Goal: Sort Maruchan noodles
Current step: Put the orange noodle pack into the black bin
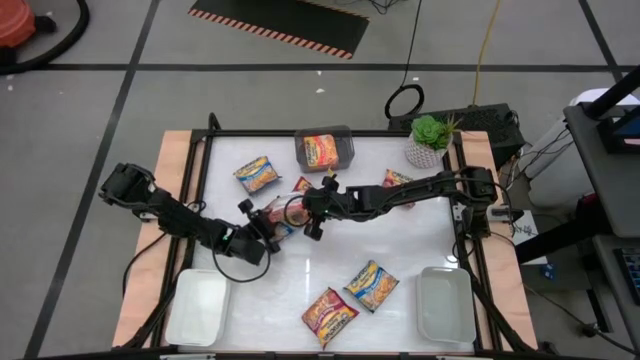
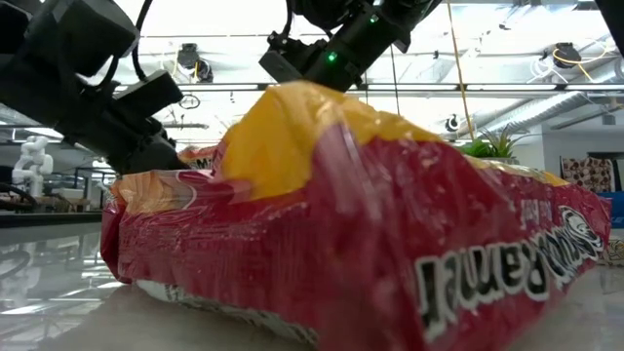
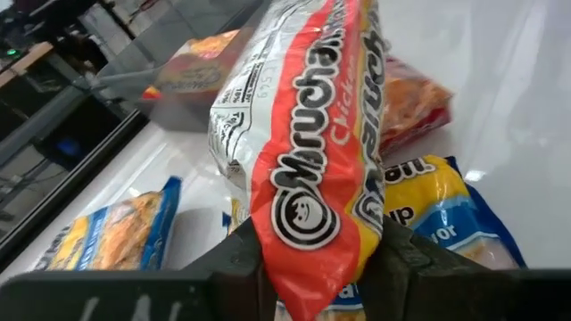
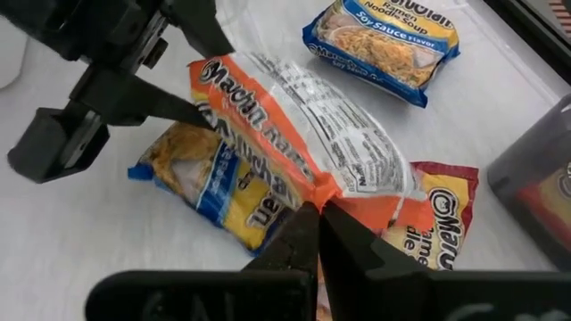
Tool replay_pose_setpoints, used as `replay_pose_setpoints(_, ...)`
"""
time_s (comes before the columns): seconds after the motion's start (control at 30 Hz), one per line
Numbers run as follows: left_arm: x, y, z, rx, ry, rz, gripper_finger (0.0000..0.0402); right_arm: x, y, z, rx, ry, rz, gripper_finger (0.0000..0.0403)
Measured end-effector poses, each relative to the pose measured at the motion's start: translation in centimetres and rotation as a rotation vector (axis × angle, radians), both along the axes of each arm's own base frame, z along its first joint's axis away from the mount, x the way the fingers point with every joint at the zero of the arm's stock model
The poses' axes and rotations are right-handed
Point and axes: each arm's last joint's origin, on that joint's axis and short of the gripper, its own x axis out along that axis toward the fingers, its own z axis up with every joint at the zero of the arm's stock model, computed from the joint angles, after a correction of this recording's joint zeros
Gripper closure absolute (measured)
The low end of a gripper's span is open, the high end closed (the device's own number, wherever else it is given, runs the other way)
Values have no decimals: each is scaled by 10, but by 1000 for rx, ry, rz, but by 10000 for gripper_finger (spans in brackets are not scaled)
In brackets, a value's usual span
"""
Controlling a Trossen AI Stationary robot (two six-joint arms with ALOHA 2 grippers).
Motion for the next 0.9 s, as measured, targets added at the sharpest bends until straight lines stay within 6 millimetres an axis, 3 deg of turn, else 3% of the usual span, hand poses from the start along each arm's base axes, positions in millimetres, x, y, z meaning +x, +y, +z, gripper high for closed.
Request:
replay_pose_setpoints(0.27, 3, -3, 3, 7, -7, -47, 308, -1, 1, 2, -39, 3, -12, 394)
replay_pose_setpoints(0.53, 5, -5, 4, -63, -38, -69, 310, -17, 19, 36, -102, -42, -28, 327)
replay_pose_setpoints(0.7, 7, -6, 5, -124, -71, -91, 310, -45, 39, 49, -150, -40, -62, 293)
replay_pose_setpoints(0.9, 8, -6, 14, -132, -104, -112, 310, -107, 56, 50, -154, -96, -150, 285)
